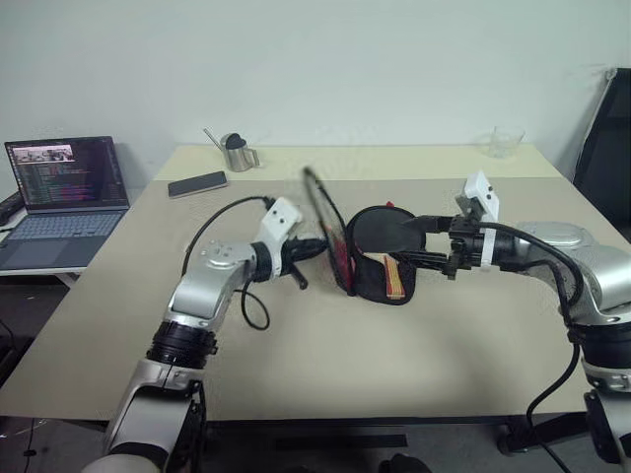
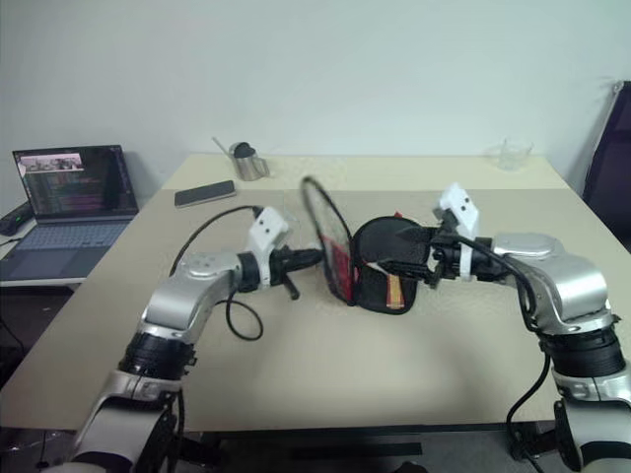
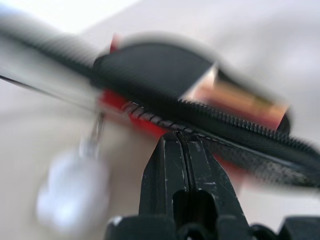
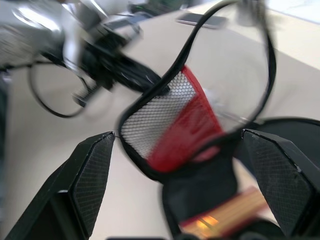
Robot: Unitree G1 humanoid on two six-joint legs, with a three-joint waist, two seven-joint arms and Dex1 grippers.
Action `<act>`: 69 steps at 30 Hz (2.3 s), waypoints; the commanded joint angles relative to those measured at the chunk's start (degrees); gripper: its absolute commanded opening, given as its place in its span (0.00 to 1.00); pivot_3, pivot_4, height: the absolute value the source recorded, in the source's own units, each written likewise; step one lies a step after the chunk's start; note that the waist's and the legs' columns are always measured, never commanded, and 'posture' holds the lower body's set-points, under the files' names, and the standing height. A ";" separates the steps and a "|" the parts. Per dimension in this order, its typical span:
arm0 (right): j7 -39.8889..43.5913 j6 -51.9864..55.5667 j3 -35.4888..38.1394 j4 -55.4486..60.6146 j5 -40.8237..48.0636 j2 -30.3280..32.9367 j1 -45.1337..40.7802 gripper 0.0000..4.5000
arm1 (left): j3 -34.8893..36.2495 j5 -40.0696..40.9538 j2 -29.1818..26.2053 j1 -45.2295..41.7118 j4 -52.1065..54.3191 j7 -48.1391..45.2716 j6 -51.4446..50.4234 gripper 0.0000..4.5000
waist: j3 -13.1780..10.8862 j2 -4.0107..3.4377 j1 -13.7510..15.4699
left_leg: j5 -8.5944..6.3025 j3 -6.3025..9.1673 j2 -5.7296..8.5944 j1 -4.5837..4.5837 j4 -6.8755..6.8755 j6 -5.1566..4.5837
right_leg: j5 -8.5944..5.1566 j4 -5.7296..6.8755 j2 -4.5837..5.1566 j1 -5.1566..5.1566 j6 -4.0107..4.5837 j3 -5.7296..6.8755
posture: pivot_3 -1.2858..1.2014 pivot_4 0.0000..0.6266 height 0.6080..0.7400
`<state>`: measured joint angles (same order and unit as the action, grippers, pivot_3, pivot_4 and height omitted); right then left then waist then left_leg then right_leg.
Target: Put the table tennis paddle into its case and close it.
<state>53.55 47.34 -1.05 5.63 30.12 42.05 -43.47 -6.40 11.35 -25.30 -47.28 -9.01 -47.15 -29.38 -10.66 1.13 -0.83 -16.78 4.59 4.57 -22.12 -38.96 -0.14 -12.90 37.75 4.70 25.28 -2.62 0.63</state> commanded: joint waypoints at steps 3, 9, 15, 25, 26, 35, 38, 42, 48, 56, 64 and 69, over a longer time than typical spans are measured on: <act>0.27 -4.76 5.19 -4.13 -2.40 5.02 -2.36 1.00 | -2.75 -3.45 6.44 -8.92 -5.32 4.12 5.38 0.00 | 0.00 0.00 0.54 | 0.00 -0.04 0.03 0.01 -0.01 0.00 | 0.01 -0.03 0.00 -0.04 -0.02 0.02 | 0.52 0.24 1.00; -2.56 -3.64 8.54 -6.37 -3.82 8.95 -2.62 1.00 | -3.00 -4.60 11.85 -10.82 -8.85 6.97 6.14 0.00 | -0.02 0.03 0.51 | 0.00 -0.21 -0.01 0.02 0.04 -0.01 | 0.02 -0.02 -0.02 0.03 -0.04 -0.01 | 0.52 0.24 1.00; -14.24 9.41 13.91 -9.50 -0.63 1.38 -3.63 1.00 | 4.10 6.59 3.87 -6.98 -0.70 -4.82 0.56 0.00 | -0.01 0.02 -0.22 | 0.00 -0.29 -0.17 0.10 0.04 0.01 | 0.08 0.04 -0.10 0.05 0.07 -0.11 | 0.52 0.24 1.00; -37.17 28.04 24.38 -12.75 0.40 -22.73 -0.57 1.00 | 10.96 14.66 -14.63 8.45 12.44 -11.39 -11.03 0.52 | 0.01 -0.02 -0.33 | 0.02 -0.15 -0.14 0.08 0.02 0.03 | 0.10 0.11 -0.10 0.06 0.11 -0.21 | 0.52 0.24 1.00; -38.50 28.16 24.76 -13.24 -0.08 -23.57 -0.28 1.00 | 11.36 15.29 -15.11 9.28 13.48 -11.38 -11.49 0.60 | 0.01 -0.02 0.00 | 0.02 -0.08 -0.08 0.02 0.00 0.04 | 0.10 0.08 -0.06 0.06 0.11 -0.15 | 0.52 0.24 1.00; -43.30 29.37 30.74 -16.97 1.70 -28.49 -0.84 1.00 | 11.84 15.15 -18.13 13.56 17.85 -8.70 -11.94 0.99 | 0.02 -0.02 0.13 | 0.02 -0.12 -0.11 0.12 0.02 0.03 | 0.10 0.09 -0.11 0.01 0.11 -0.15 | 0.52 0.24 1.00; -44.29 30.83 34.21 -18.42 3.29 -30.01 -1.47 1.00 | 10.79 14.98 -19.36 15.53 19.68 -9.65 -11.38 0.99 | 0.02 -0.03 -0.33 | 0.02 -0.17 -0.12 0.19 0.02 0.03 | 0.10 0.14 -0.12 -0.01 0.11 -0.18 | 0.52 0.24 1.00; -45.88 31.72 37.20 -19.87 4.64 -32.03 -1.49 1.00 | 10.87 15.95 -19.52 16.66 21.93 -9.55 -11.95 0.99 | 0.03 -0.03 -0.57 | 0.02 -0.16 -0.13 0.18 0.02 0.02 | 0.10 0.13 -0.13 -0.03 0.11 -0.18 | 0.52 0.24 1.00; -48.47 33.14 39.51 -19.81 6.93 -37.05 -1.30 1.00 | 10.82 15.93 -19.95 17.32 23.29 -9.53 -12.15 0.99 | 0.11 -0.04 -1.33 | 0.01 -0.21 -0.18 0.28 0.03 0.01 | 0.10 0.19 -0.20 -0.06 0.12 -0.22 | 0.52 0.24 1.00; -51.35 34.00 40.53 -18.47 9.98 -42.88 -1.58 1.00 | 10.99 16.28 -19.71 17.22 23.90 -9.26 -12.60 0.99 | 0.12 -0.05 -2.29 | 0.00 -0.28 -0.34 0.39 0.04 -0.02 | 0.18 0.24 -0.42 -0.05 0.25 -0.27 | 0.52 0.24 1.00; -54.01 32.76 40.96 -17.64 10.97 -46.32 -0.99 1.00 | 10.47 16.66 -19.39 17.08 24.69 -8.91 -13.30 0.99 | 0.12 -0.05 -2.40 | -0.03 -0.27 -0.39 0.41 0.04 -0.07 | 0.21 0.27 -0.51 -0.03 0.29 -0.32 | 0.52 0.24 1.00; -55.16 30.62 39.78 -18.27 9.84 -45.78 -0.55 0.91 | 10.23 16.70 -19.35 16.96 24.84 -8.75 -13.39 1.00 | 0.12 -0.05 -2.40 | -0.04 -0.27 -0.39 0.45 0.05 -0.08 | 0.22 0.29 -0.53 -0.04 0.31 -0.38 | 0.52 0.24 1.00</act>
<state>-0.98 78.50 39.86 -11.78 39.94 -3.25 -44.43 3.61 27.21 -43.91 -29.87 13.87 -55.80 -43.26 -10.55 1.08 -3.23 -16.81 4.32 4.18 -21.67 -38.91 -0.21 -12.68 38.04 4.16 25.24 -2.30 0.25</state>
